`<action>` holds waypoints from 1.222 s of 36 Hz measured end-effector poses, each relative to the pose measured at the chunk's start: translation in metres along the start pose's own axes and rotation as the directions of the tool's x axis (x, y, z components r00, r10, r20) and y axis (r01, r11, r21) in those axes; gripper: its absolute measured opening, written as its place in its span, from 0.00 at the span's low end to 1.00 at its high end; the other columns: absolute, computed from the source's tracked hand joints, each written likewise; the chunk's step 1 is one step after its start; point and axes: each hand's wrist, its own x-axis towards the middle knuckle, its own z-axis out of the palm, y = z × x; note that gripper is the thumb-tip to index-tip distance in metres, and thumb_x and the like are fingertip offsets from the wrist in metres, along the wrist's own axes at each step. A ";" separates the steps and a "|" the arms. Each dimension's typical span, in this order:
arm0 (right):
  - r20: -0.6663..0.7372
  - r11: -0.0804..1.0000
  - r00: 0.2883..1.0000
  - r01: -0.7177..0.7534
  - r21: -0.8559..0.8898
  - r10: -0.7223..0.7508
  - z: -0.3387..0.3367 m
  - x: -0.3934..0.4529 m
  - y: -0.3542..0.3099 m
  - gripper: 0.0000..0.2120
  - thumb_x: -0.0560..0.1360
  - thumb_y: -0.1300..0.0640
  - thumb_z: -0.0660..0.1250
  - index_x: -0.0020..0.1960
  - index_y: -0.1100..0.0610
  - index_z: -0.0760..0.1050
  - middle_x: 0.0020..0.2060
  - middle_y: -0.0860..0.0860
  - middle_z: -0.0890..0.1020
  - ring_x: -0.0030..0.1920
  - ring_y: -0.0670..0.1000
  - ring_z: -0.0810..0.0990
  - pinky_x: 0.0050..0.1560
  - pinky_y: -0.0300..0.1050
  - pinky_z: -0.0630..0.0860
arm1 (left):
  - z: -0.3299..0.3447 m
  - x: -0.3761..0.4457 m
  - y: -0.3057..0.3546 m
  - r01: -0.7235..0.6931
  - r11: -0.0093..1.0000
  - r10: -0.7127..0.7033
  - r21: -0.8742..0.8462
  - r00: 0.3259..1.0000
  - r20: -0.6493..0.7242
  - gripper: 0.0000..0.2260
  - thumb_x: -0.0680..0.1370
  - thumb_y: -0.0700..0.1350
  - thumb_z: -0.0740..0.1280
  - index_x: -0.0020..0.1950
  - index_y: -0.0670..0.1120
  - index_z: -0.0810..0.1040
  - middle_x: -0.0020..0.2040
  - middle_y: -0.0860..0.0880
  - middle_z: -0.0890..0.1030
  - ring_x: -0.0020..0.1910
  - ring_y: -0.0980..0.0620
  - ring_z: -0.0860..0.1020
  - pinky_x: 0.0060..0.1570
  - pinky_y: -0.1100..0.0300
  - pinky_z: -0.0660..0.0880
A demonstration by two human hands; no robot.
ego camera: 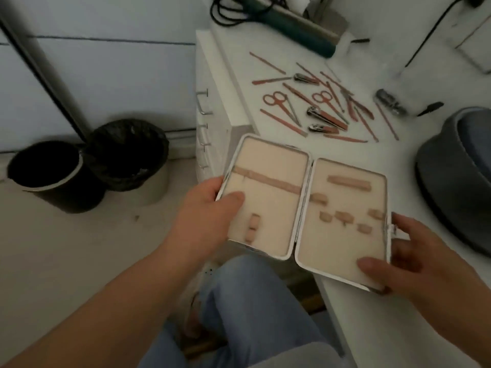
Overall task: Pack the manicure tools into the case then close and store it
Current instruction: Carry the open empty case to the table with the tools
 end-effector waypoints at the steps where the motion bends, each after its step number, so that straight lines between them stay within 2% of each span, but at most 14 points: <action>1: -0.009 0.998 0.998 0.065 0.005 -0.065 -0.001 -0.005 0.007 0.37 0.50 0.39 0.74 0.54 0.23 0.60 0.40 0.44 0.85 0.37 0.49 0.84 0.41 0.49 0.77 | 0.003 -0.008 -0.007 -0.018 0.998 0.018 -0.056 1.000 -0.013 0.10 0.74 0.38 0.62 0.42 0.50 0.81 0.36 0.48 0.84 0.32 0.51 0.82 0.25 0.59 0.76; 5: 0.027 0.937 0.956 0.290 -0.197 -0.291 -0.014 -0.018 0.039 0.35 0.51 0.33 0.70 0.52 0.16 0.55 0.30 0.43 0.81 0.29 0.42 0.78 0.35 0.44 0.72 | 0.018 -0.045 -0.025 -0.118 0.989 0.113 -0.086 0.992 -0.061 0.09 0.73 0.39 0.63 0.44 0.48 0.82 0.35 0.48 0.84 0.32 0.51 0.81 0.25 0.62 0.73; 8: 0.097 0.874 0.943 0.331 -0.356 -0.317 -0.028 -0.026 0.046 0.25 0.59 0.35 0.70 0.52 0.24 0.62 0.28 0.40 0.77 0.27 0.37 0.74 0.29 0.37 0.65 | 0.029 -0.073 -0.023 -0.111 0.984 0.102 -0.137 0.992 -0.069 0.07 0.73 0.38 0.64 0.46 0.45 0.81 0.37 0.46 0.84 0.33 0.50 0.81 0.32 0.59 0.77; 11: 0.116 0.868 0.944 0.331 -0.369 -0.310 -0.044 -0.027 0.050 0.26 0.66 0.42 0.71 0.60 0.33 0.66 0.29 0.43 0.76 0.29 0.39 0.74 0.30 0.36 0.66 | 0.043 -0.102 -0.013 -0.091 0.991 0.086 -0.099 0.995 -0.050 0.09 0.73 0.36 0.63 0.48 0.46 0.80 0.40 0.46 0.85 0.35 0.50 0.82 0.33 0.61 0.77; 16: 0.125 0.870 0.941 0.337 -0.360 -0.313 -0.057 -0.032 0.056 0.27 0.67 0.43 0.70 0.65 0.40 0.69 0.37 0.44 0.77 0.38 0.42 0.76 0.33 0.35 0.66 | 0.061 -0.134 0.001 -0.071 0.997 0.069 -0.036 0.996 -0.051 0.12 0.70 0.34 0.66 0.52 0.45 0.78 0.46 0.43 0.84 0.47 0.42 0.82 0.56 0.43 0.75; 19: 0.114 0.864 0.929 0.368 -0.343 -0.351 -0.058 -0.028 0.062 0.27 0.67 0.43 0.70 0.65 0.41 0.69 0.37 0.43 0.76 0.38 0.41 0.75 0.32 0.33 0.64 | 0.072 -0.140 -0.004 -0.119 0.992 0.122 0.033 0.989 -0.083 0.14 0.66 0.37 0.70 0.51 0.46 0.78 0.46 0.44 0.84 0.48 0.42 0.81 0.54 0.42 0.75; 22: 0.099 0.849 0.915 0.401 -0.345 -0.392 -0.057 -0.024 0.067 0.26 0.66 0.43 0.70 0.64 0.42 0.71 0.36 0.42 0.76 0.37 0.39 0.75 0.31 0.32 0.63 | 0.078 -0.139 -0.014 -0.149 0.973 0.182 0.177 0.965 -0.191 0.12 0.69 0.41 0.70 0.51 0.46 0.76 0.44 0.49 0.82 0.43 0.50 0.80 0.45 0.51 0.78; 25: 0.096 0.831 0.905 0.419 -0.368 -0.414 -0.058 -0.021 0.071 0.27 0.66 0.42 0.69 0.64 0.42 0.71 0.36 0.41 0.75 0.37 0.39 0.73 0.32 0.32 0.62 | 0.083 -0.145 -0.014 -0.158 0.872 0.329 0.464 0.891 -0.315 0.12 0.69 0.46 0.70 0.50 0.51 0.71 0.46 0.55 0.77 0.40 0.60 0.73 0.38 0.64 0.70; 28: 0.090 0.802 0.891 0.442 -0.402 -0.446 -0.057 -0.020 0.076 0.29 0.66 0.39 0.67 0.65 0.42 0.69 0.34 0.39 0.72 0.36 0.38 0.71 0.31 0.32 0.60 | 0.090 -0.153 -0.014 -0.193 0.648 0.564 0.737 0.772 -0.293 0.22 0.70 0.48 0.69 0.63 0.49 0.70 0.63 0.48 0.71 0.61 0.52 0.69 0.59 0.57 0.66; 30: 0.097 0.762 0.873 0.468 -0.449 -0.479 -0.055 -0.019 0.080 0.30 0.67 0.38 0.64 0.67 0.42 0.66 0.33 0.38 0.70 0.36 0.38 0.71 0.31 0.32 0.60 | 0.101 -0.160 -0.014 -0.299 0.540 0.658 0.787 0.733 -0.172 0.22 0.72 0.49 0.66 0.66 0.51 0.69 0.66 0.52 0.68 0.62 0.56 0.67 0.62 0.62 0.63; 33: 0.141 0.681 0.841 0.510 -0.526 -0.522 -0.053 -0.019 0.085 0.31 0.69 0.35 0.59 0.70 0.42 0.62 0.32 0.39 0.68 0.39 0.42 0.71 0.32 0.33 0.62 | 0.124 -0.161 -0.021 -0.354 0.432 0.633 0.830 0.774 0.001 0.23 0.73 0.55 0.63 0.68 0.57 0.66 0.69 0.55 0.65 0.66 0.57 0.62 0.64 0.65 0.55; 37: 0.155 0.620 0.789 0.573 -0.537 -0.595 -0.057 -0.013 0.084 0.26 0.69 0.36 0.58 0.66 0.39 0.63 0.31 0.41 0.72 0.35 0.41 0.72 0.31 0.35 0.61 | 0.141 -0.145 -0.031 -0.251 0.298 0.547 0.921 0.835 0.051 0.30 0.70 0.68 0.47 0.70 0.61 0.59 0.74 0.54 0.57 0.71 0.55 0.53 0.68 0.59 0.45; 41: 0.101 0.533 0.679 0.652 -0.540 -0.728 -0.058 0.003 0.080 0.23 0.72 0.38 0.58 0.66 0.39 0.63 0.43 0.34 0.64 0.49 0.38 0.66 0.47 0.33 0.62 | 0.134 -0.128 -0.025 -0.279 0.302 0.522 0.912 0.849 0.087 0.31 0.66 0.69 0.42 0.65 0.64 0.66 0.71 0.57 0.62 0.70 0.59 0.55 0.69 0.60 0.39; 44: 0.151 0.521 0.664 0.689 -0.503 -0.733 -0.057 0.018 0.073 0.25 0.71 0.37 0.59 0.67 0.40 0.64 0.54 0.37 0.63 0.57 0.37 0.60 0.56 0.32 0.58 | 0.128 -0.119 -0.018 -0.302 0.354 0.525 0.885 0.847 0.079 0.28 0.66 0.68 0.46 0.60 0.65 0.71 0.67 0.61 0.66 0.68 0.64 0.57 0.68 0.61 0.34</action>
